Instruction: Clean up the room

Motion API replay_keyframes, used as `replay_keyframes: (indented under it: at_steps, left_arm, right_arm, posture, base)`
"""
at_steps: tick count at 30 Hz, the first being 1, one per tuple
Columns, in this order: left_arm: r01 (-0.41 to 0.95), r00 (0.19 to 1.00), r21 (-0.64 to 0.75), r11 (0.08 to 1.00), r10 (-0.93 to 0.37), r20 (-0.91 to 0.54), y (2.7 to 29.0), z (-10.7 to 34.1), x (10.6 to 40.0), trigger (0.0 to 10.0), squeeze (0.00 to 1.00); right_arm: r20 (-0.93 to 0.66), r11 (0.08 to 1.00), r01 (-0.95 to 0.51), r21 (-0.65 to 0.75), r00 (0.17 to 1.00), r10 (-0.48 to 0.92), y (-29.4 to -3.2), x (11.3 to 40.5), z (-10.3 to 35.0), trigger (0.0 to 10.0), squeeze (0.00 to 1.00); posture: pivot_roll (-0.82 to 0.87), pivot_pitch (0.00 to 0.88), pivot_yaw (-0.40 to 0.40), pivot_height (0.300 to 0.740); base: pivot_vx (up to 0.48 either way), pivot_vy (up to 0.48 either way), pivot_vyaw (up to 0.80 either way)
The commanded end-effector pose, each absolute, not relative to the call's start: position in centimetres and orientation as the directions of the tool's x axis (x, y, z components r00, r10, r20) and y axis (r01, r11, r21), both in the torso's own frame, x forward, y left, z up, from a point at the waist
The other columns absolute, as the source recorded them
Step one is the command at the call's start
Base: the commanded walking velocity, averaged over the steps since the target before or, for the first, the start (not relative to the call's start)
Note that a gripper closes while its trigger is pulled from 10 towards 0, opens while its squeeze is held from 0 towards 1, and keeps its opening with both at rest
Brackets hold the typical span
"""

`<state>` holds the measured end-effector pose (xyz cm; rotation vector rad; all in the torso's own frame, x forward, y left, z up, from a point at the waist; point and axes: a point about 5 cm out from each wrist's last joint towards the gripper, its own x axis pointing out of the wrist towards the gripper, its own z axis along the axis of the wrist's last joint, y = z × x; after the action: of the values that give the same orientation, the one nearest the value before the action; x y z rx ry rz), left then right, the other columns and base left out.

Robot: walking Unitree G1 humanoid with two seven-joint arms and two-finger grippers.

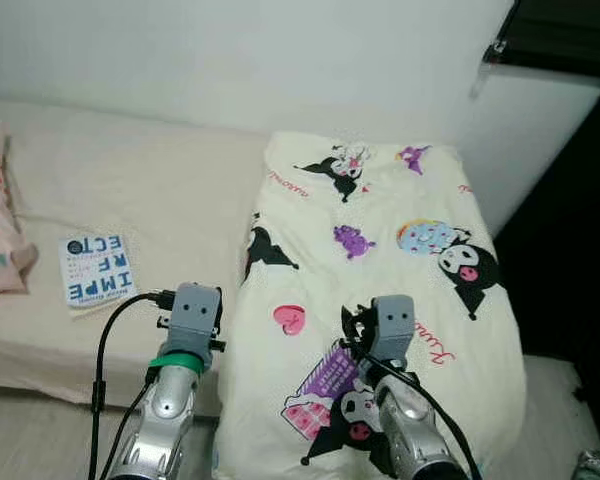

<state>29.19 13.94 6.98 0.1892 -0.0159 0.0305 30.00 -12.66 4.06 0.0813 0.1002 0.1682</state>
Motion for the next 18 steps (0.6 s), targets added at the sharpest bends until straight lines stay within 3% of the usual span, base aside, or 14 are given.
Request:
replay_keyframes:
  at_steps: [1,14,18]
  left_arm:
    - [-0.032,0.999,0.185,0.982,0.036,-0.015,14.10,6.26,28.80,10.0,0.00]
    - [-0.047,0.999,0.176,0.983,0.051,-0.019,14.26,6.28,28.93,10.0,0.00]
    - [-0.047,0.998,0.160,0.986,0.051,-0.024,14.26,6.27,28.97,10.0,0.00]
  right_arm:
    - [-0.132,0.983,-0.145,0.110,0.978,0.159,-12.58,29.52,3.18,10.0,0.00]
    - [-0.182,0.985,-0.140,0.105,0.971,0.158,-12.57,29.70,2.74,10.0,0.00]
    - [-0.205,0.985,-0.139,0.101,0.966,0.158,-12.69,29.74,2.51,10.0,0.00]
  posture:
    - [0.02,0.000,-0.012,0.740]
    - [0.02,0.000,-0.019,0.740]
    - [0.02,0.000,-0.019,0.740]
  base:
    - [0.000,0.000,0.00]
    - [0.000,0.000,0.00]
    - [0.000,0.000,-0.80]
